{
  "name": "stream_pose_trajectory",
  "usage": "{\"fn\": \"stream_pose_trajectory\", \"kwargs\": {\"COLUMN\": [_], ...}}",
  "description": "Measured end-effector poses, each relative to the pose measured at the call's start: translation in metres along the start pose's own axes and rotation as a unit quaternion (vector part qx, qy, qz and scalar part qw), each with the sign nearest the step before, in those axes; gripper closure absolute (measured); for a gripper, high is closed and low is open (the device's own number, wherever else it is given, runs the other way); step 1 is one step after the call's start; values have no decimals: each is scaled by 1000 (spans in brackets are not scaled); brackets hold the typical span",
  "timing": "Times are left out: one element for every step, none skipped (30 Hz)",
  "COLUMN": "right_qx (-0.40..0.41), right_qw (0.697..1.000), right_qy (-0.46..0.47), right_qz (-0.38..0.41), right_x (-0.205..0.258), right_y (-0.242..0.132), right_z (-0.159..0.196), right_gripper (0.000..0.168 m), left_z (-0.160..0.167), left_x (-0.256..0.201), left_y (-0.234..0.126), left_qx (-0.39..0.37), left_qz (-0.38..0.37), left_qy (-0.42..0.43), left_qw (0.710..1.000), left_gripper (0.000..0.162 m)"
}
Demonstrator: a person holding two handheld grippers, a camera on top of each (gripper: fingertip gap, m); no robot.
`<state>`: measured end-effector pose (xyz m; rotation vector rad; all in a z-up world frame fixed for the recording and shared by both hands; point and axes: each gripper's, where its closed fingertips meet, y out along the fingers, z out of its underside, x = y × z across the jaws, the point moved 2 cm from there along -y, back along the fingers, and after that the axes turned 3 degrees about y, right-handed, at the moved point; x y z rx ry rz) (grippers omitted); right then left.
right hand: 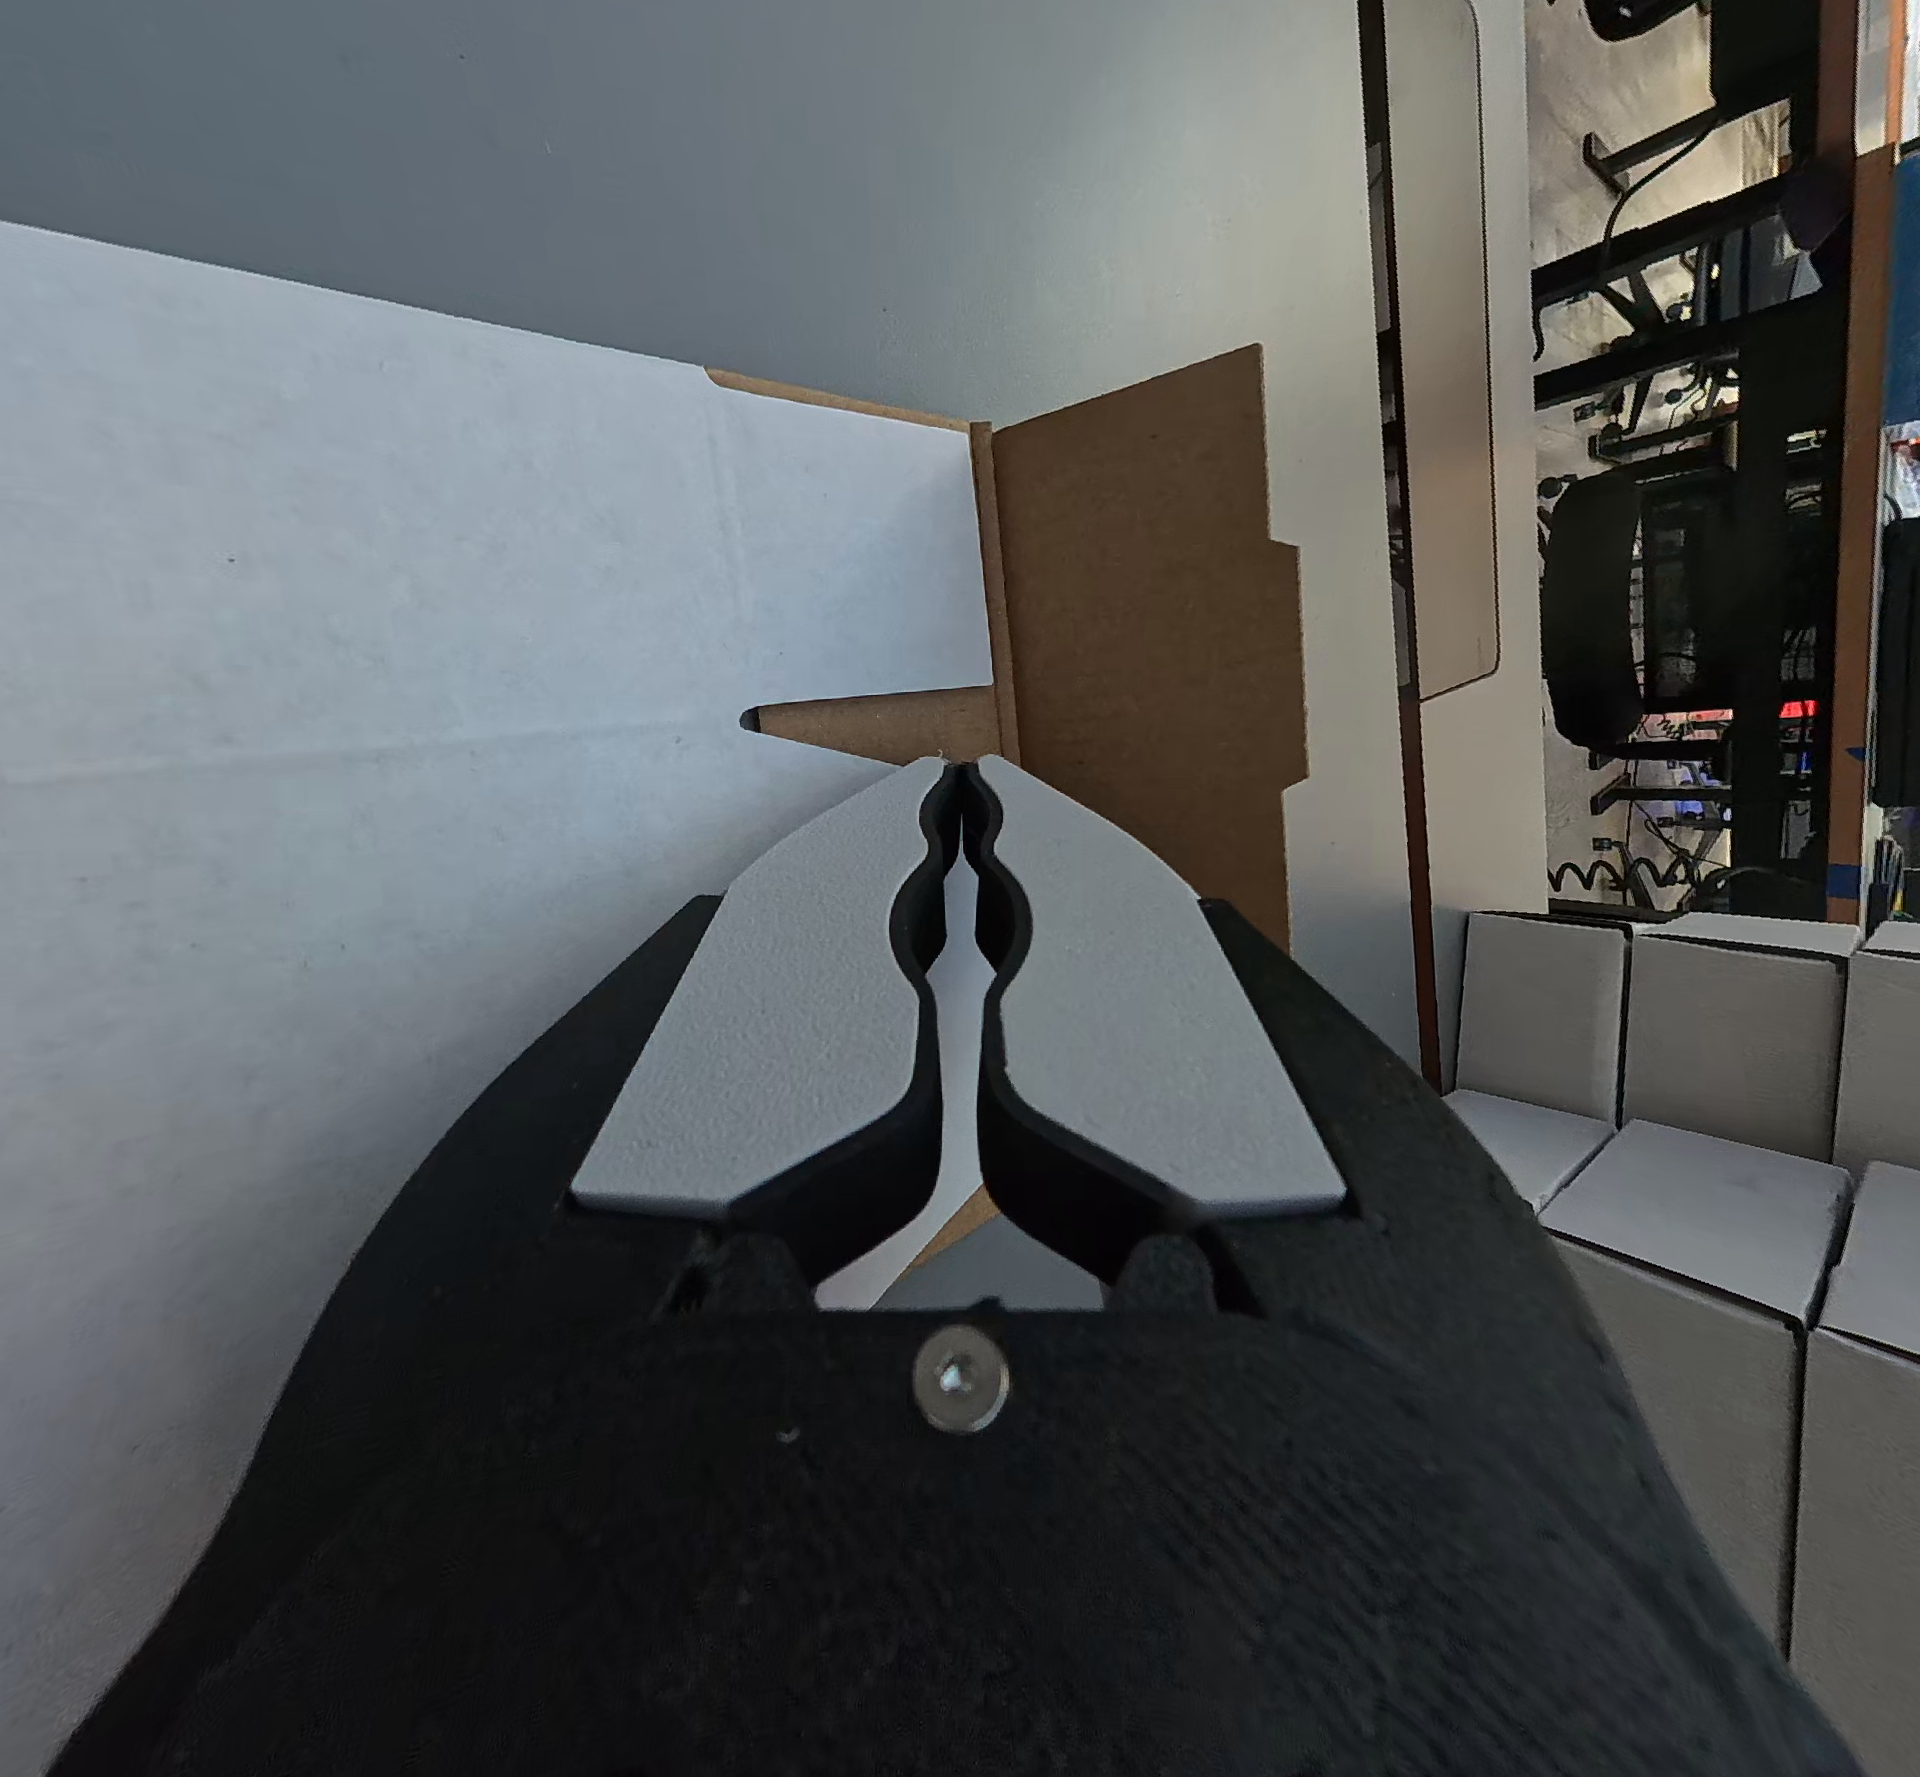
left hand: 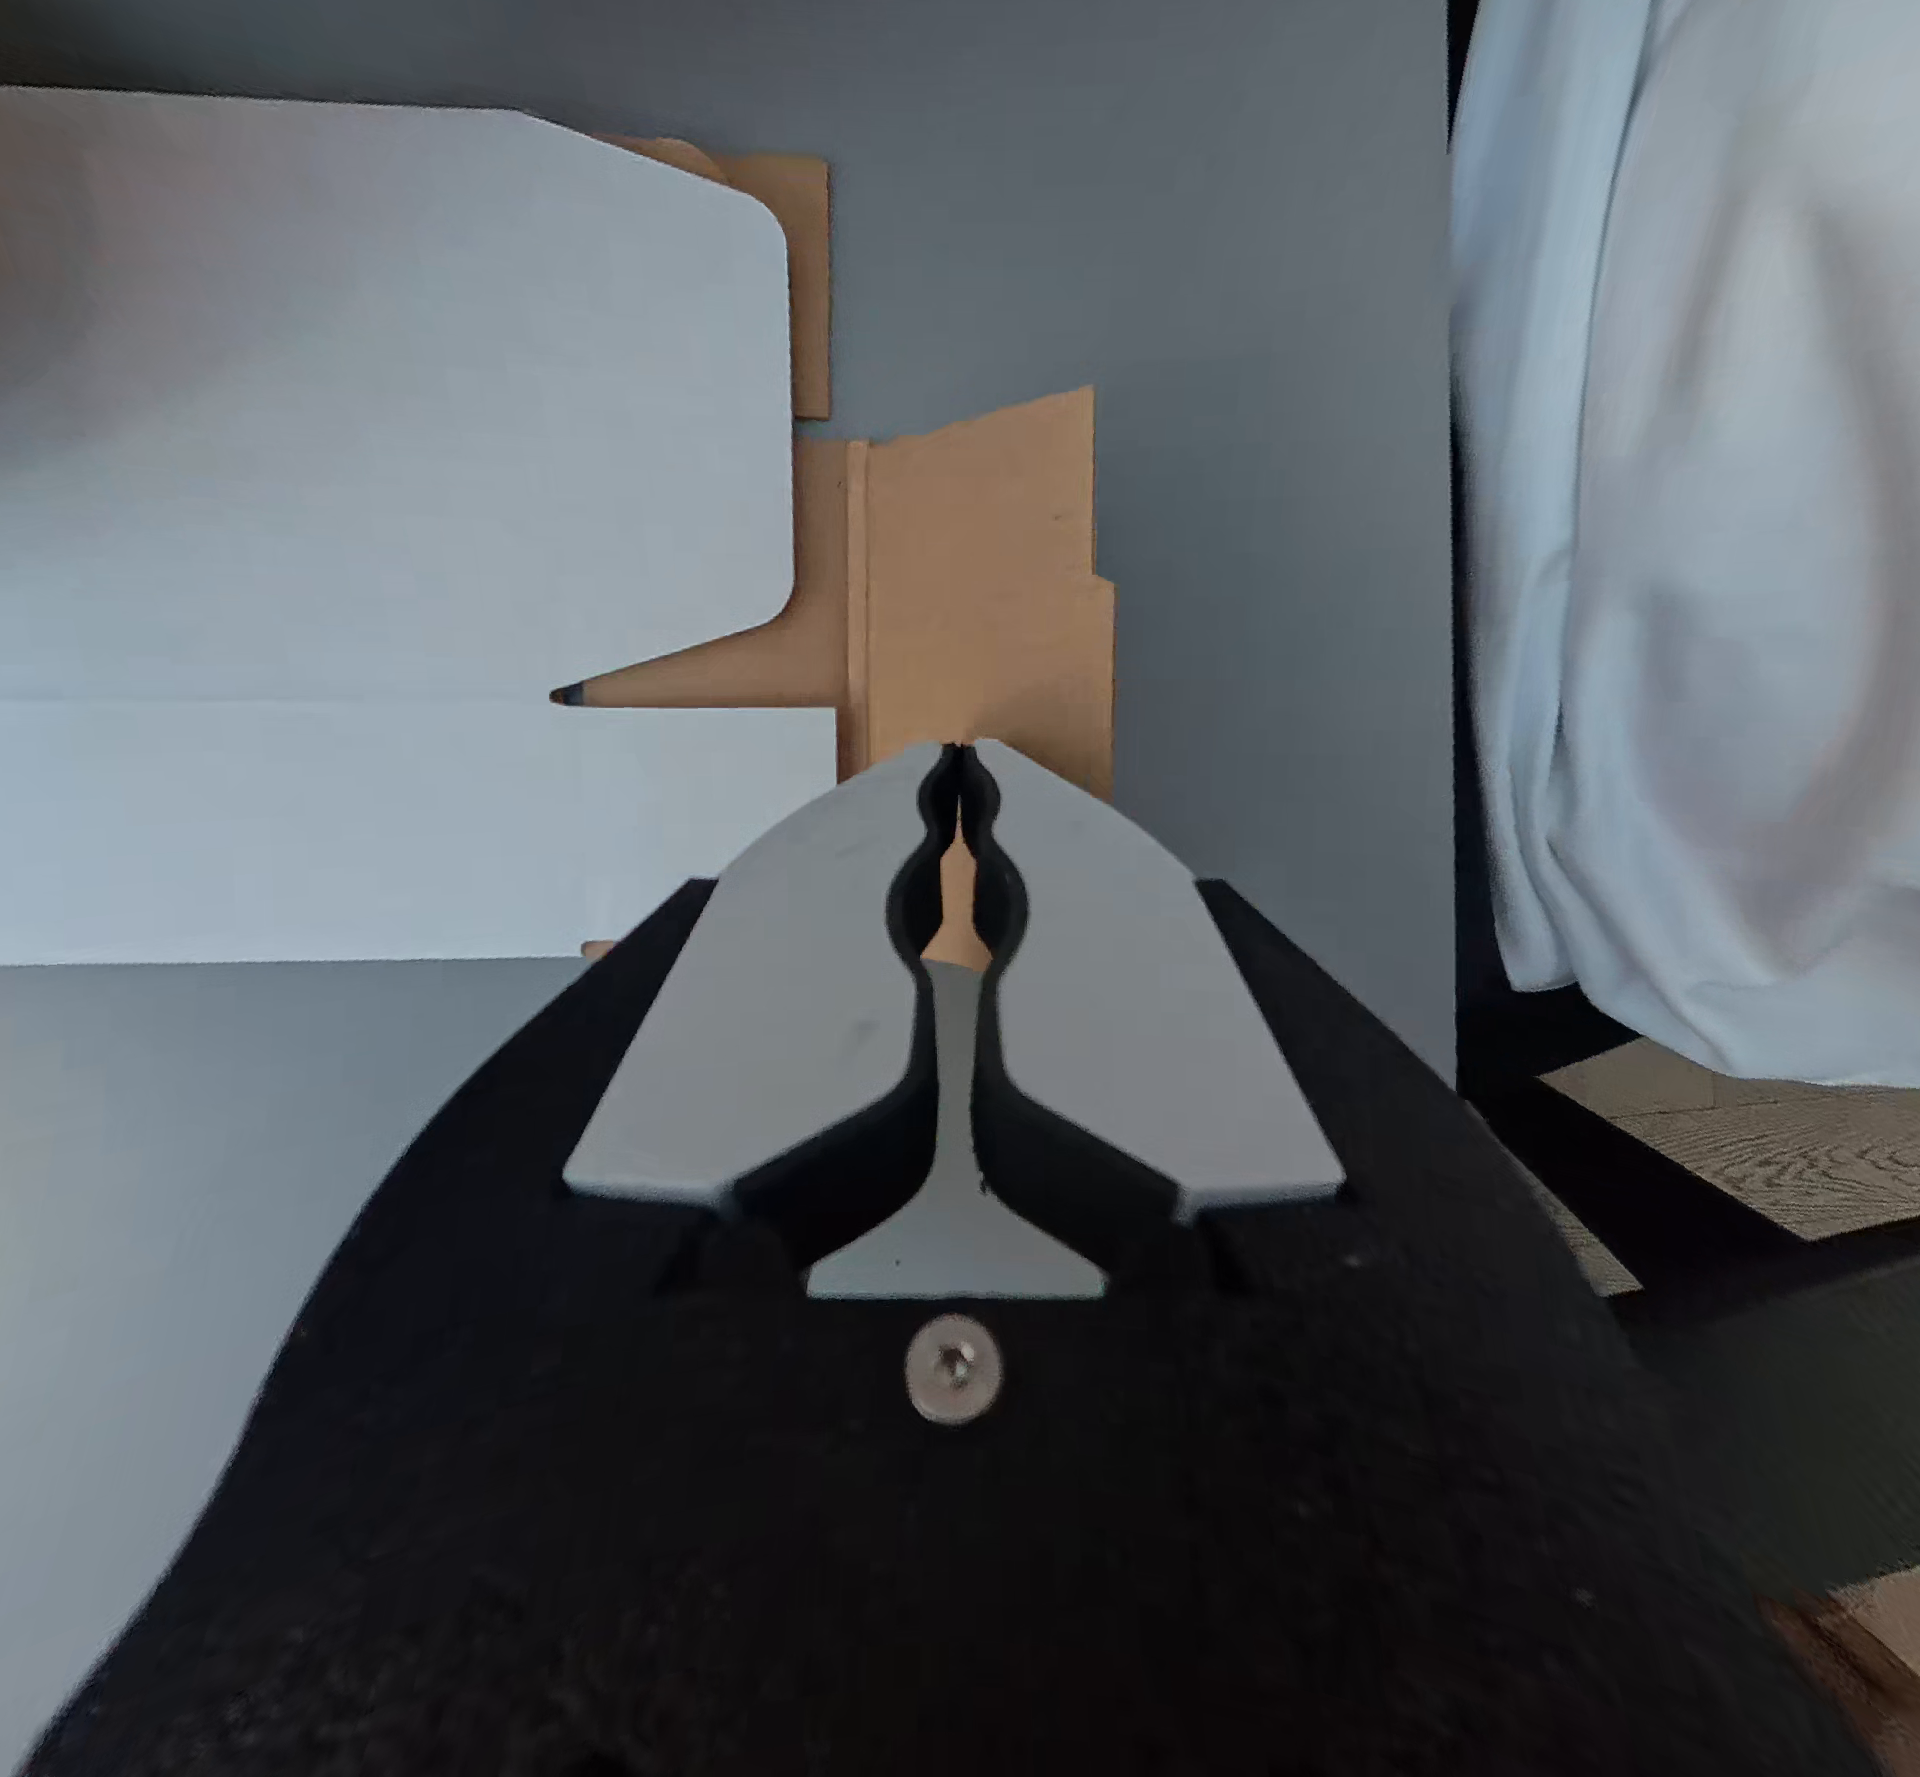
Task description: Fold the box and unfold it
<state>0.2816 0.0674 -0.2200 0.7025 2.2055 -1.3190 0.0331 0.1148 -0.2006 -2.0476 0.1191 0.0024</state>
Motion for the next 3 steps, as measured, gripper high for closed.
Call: {"fn": "stream_pose_trajectory", "kwargs": {"right_qx": [0, 1, 1], "right_qw": [1000, 1000, 1000], "right_qy": [-1, -3, -4], "right_qz": [1, 3, 4], "right_x": [0, 0, 0], "right_y": [0, 0, 0], "right_z": [0, 0, 0], "right_gripper": [168, 168, 168], "left_z": [2, 4, 6], "left_x": [-4, -6, -8], "left_y": [5, 10, 14], "left_qx": [10, 19, 29], "left_qz": [-14, -31, -48], "left_qy": [4, 6, 6], "left_qw": [1000, 999, 998], "left_gripper": [162, 162, 162]}}
